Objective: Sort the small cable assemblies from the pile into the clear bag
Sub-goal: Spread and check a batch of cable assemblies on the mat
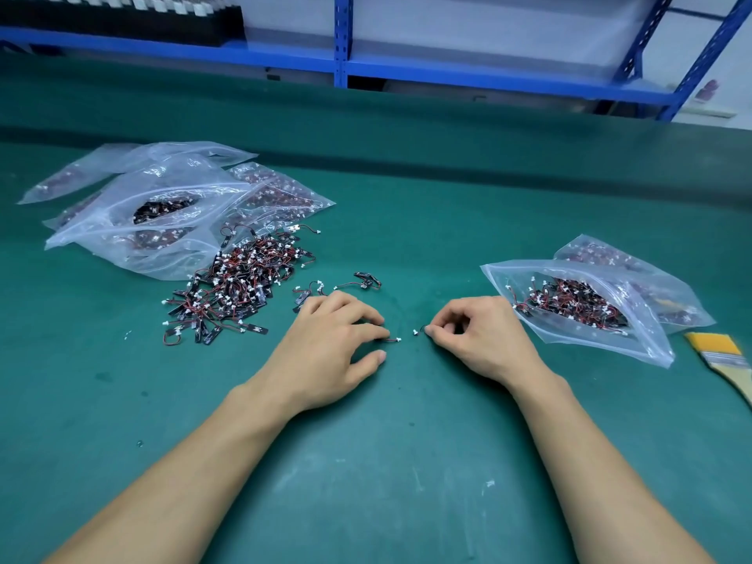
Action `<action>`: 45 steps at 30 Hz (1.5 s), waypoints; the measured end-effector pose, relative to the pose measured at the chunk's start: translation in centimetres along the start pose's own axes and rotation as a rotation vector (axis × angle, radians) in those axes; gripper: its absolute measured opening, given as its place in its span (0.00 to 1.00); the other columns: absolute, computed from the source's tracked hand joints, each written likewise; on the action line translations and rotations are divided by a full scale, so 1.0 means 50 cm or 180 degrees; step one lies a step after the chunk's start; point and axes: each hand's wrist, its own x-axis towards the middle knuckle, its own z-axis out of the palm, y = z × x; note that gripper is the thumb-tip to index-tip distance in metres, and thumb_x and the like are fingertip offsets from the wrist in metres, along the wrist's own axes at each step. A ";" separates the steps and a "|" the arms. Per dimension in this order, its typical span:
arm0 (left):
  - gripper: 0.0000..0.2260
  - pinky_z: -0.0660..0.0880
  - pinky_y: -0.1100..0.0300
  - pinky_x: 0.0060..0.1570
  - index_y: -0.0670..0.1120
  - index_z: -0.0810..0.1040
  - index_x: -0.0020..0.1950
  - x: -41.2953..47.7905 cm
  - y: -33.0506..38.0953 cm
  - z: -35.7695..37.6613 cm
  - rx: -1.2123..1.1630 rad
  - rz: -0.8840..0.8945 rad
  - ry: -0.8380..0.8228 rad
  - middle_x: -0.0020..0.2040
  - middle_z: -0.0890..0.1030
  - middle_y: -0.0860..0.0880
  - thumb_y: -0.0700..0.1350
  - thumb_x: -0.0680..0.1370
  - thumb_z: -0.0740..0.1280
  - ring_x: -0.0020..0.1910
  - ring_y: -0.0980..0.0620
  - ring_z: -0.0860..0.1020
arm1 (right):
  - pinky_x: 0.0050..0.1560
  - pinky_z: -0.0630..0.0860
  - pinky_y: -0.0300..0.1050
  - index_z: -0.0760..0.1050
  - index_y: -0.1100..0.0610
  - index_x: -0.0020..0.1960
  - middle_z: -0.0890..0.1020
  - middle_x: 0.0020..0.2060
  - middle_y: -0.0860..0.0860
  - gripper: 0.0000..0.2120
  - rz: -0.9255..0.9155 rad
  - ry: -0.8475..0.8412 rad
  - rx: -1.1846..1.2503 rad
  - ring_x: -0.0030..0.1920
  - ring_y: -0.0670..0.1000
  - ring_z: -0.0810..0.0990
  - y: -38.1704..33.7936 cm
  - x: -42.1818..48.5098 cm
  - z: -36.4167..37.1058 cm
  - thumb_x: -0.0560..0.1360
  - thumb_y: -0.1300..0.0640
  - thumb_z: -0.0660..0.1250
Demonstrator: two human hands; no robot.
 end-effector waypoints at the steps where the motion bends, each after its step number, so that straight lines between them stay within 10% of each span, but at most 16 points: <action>1: 0.15 0.61 0.55 0.64 0.57 0.81 0.63 -0.001 0.004 0.001 -0.0043 0.0088 -0.0052 0.61 0.77 0.62 0.58 0.79 0.66 0.63 0.55 0.69 | 0.34 0.69 0.37 0.83 0.48 0.37 0.79 0.27 0.41 0.05 0.0053 0.0031 0.0028 0.30 0.42 0.75 0.000 0.000 0.002 0.70 0.53 0.76; 25: 0.19 0.70 0.47 0.57 0.47 0.79 0.64 0.062 -0.152 -0.045 0.1296 -0.0526 0.0572 0.60 0.79 0.47 0.49 0.75 0.74 0.60 0.41 0.75 | 0.36 0.72 0.41 0.80 0.45 0.36 0.79 0.30 0.35 0.09 0.0351 0.0407 0.0525 0.31 0.41 0.75 -0.004 0.005 0.016 0.74 0.53 0.71; 30: 0.16 0.69 0.48 0.57 0.49 0.79 0.64 0.096 -0.117 -0.043 0.1086 -0.0088 0.0834 0.59 0.80 0.50 0.46 0.77 0.70 0.58 0.44 0.76 | 0.36 0.72 0.41 0.80 0.46 0.37 0.80 0.31 0.37 0.08 0.0351 0.0467 0.0617 0.30 0.41 0.74 -0.003 0.005 0.016 0.75 0.53 0.72; 36: 0.19 0.68 0.51 0.61 0.56 0.72 0.72 0.156 -0.081 -0.017 0.0928 -0.0106 -0.0383 0.67 0.74 0.52 0.45 0.82 0.59 0.62 0.46 0.73 | 0.36 0.70 0.40 0.81 0.46 0.37 0.80 0.30 0.37 0.08 0.0370 0.0484 0.0701 0.30 0.41 0.73 -0.001 0.006 0.018 0.75 0.53 0.72; 45: 0.07 0.76 0.54 0.51 0.48 0.85 0.55 0.077 -0.046 -0.028 -0.0408 -0.0311 0.0278 0.48 0.84 0.50 0.42 0.79 0.69 0.47 0.48 0.81 | 0.34 0.69 0.38 0.82 0.48 0.39 0.81 0.32 0.40 0.06 0.0146 0.0565 0.0799 0.28 0.44 0.70 -0.011 0.002 0.014 0.75 0.56 0.71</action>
